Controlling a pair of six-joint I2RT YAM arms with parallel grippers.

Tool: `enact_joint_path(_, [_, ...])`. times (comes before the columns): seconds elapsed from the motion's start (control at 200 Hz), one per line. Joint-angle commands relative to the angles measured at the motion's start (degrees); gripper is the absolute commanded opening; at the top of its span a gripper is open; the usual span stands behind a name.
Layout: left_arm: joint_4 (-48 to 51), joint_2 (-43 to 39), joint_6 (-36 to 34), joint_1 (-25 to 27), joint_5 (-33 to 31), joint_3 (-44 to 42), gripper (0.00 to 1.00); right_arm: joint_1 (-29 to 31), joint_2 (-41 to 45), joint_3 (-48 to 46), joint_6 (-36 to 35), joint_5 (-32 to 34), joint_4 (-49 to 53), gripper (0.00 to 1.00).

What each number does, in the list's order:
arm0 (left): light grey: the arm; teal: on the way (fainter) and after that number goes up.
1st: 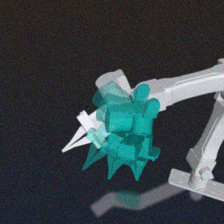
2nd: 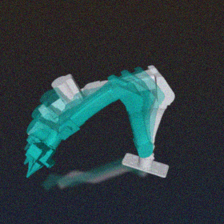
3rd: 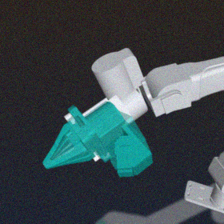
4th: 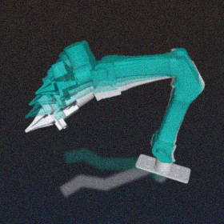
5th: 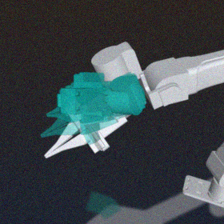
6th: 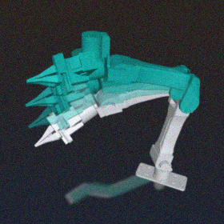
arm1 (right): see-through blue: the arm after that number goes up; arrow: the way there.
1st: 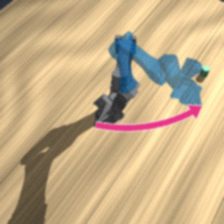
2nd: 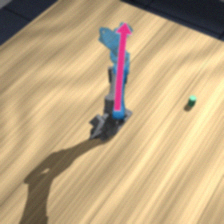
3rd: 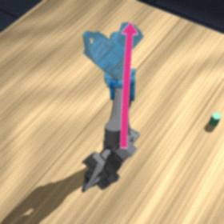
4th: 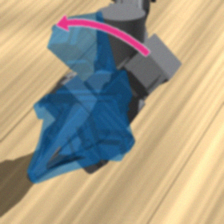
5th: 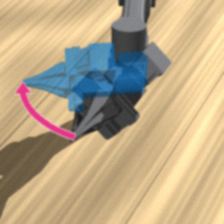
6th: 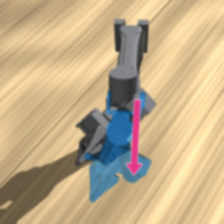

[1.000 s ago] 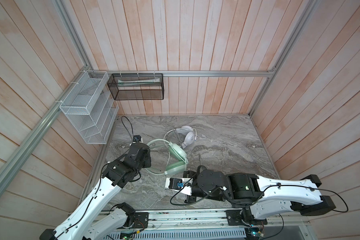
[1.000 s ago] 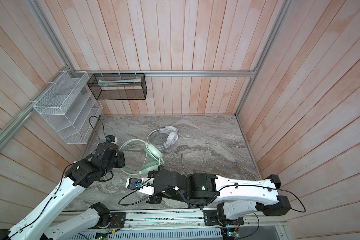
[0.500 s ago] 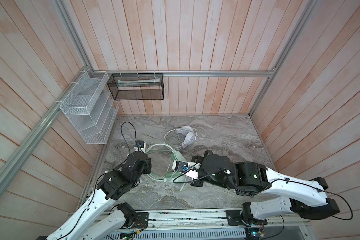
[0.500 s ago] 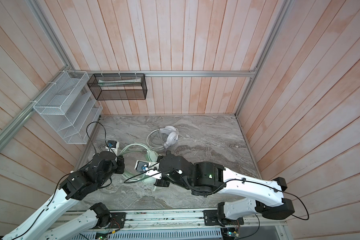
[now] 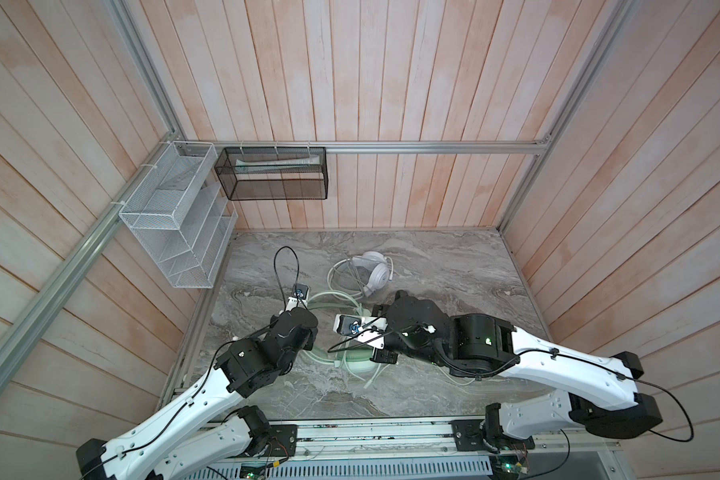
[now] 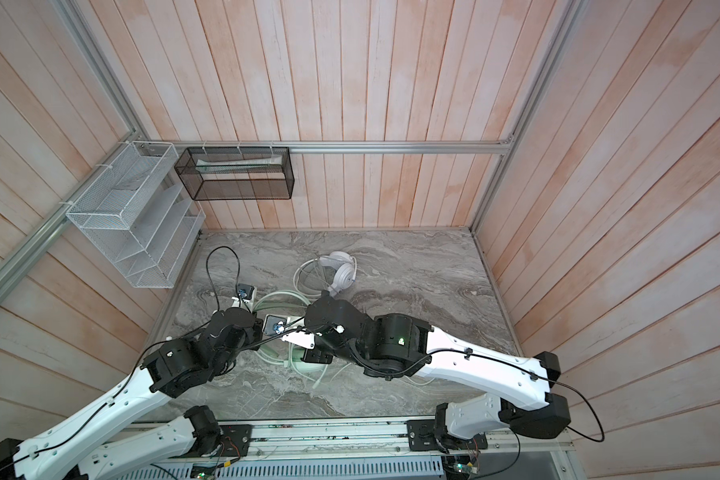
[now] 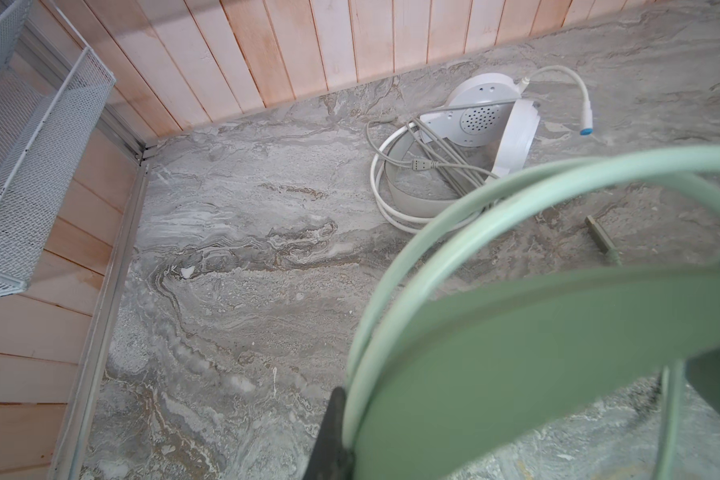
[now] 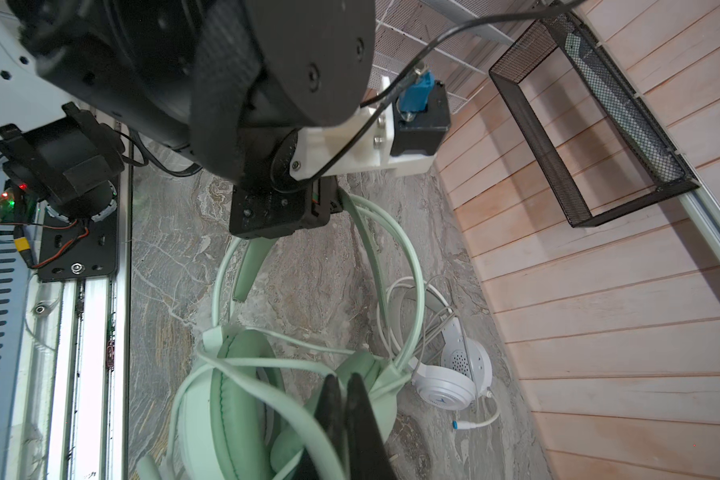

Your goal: Wrap the headphones

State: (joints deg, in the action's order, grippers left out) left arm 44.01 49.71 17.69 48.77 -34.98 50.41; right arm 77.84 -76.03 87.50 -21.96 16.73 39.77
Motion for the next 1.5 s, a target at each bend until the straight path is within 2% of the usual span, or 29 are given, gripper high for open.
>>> enact_joint_path(0.0, [-2.21, 0.49, -0.39, 1.16, -3.47, -0.49, 0.0, -0.16, 1.18, 3.45, -1.06, 0.32, -6.04, 0.0])
enact_joint_path(0.07, [-2.27, 0.92, -0.14, 1.49, -4.17, -0.73, 0.0, -0.22, 1.97, 3.21, -1.09, -0.75, -8.38, 0.0])
enact_joint_path(0.29, [-2.78, 2.22, 0.88, 1.59, -3.61, -1.11, 0.0, -0.15, 0.69, 0.74, 1.19, -10.84, -11.85, 0.0])
enact_joint_path(0.485, [-3.55, 3.24, 0.23, 1.59, -4.01, -2.09, 0.0, 0.09, -0.89, -1.37, 1.98, -12.51, -15.86, 0.0])
enact_joint_path(0.665, [-4.52, 2.7, 0.75, 1.59, -3.62, -2.34, 0.0, 0.12, 0.27, -1.25, 3.6, -18.43, -20.26, 0.0])
enact_joint_path(0.775, [-5.47, 2.06, 1.29, 1.7, -2.37, -2.47, 0.0, 0.17, 0.4, -1.37, 4.11, -19.6, -21.09, 0.0])
enact_joint_path(0.99, [-5.35, 2.42, 1.15, 1.72, -2.63, -2.42, 0.0, 0.09, 3.64, -3.5, 2.97, -12.69, -22.18, 0.0])
enact_joint_path(1.07, [-5.48, 1.94, 0.87, 1.73, -2.71, -2.51, 0.0, -0.35, 5.57, -4.95, 1.81, -7.26, -22.1, 0.0])
enact_joint_path(1.23, [-5.2, -0.08, -0.17, 1.76, -3.18, -2.56, 0.0, -5.78, 9.01, -8.02, 2.63, -2.72, -20.2, 0.0])
enact_joint_path(1.415, [-0.41, -0.42, 0.05, 1.87, -4.91, -0.51, 0.0, -9.78, 11.14, -8.75, 4.58, 6.09, -18.05, 0.0])
enact_joint_path(1.495, [0.57, -0.57, 0.1, 1.96, -5.01, -0.06, 0.0, -11.69, 12.15, -8.97, 5.16, 7.66, -17.95, 0.0])
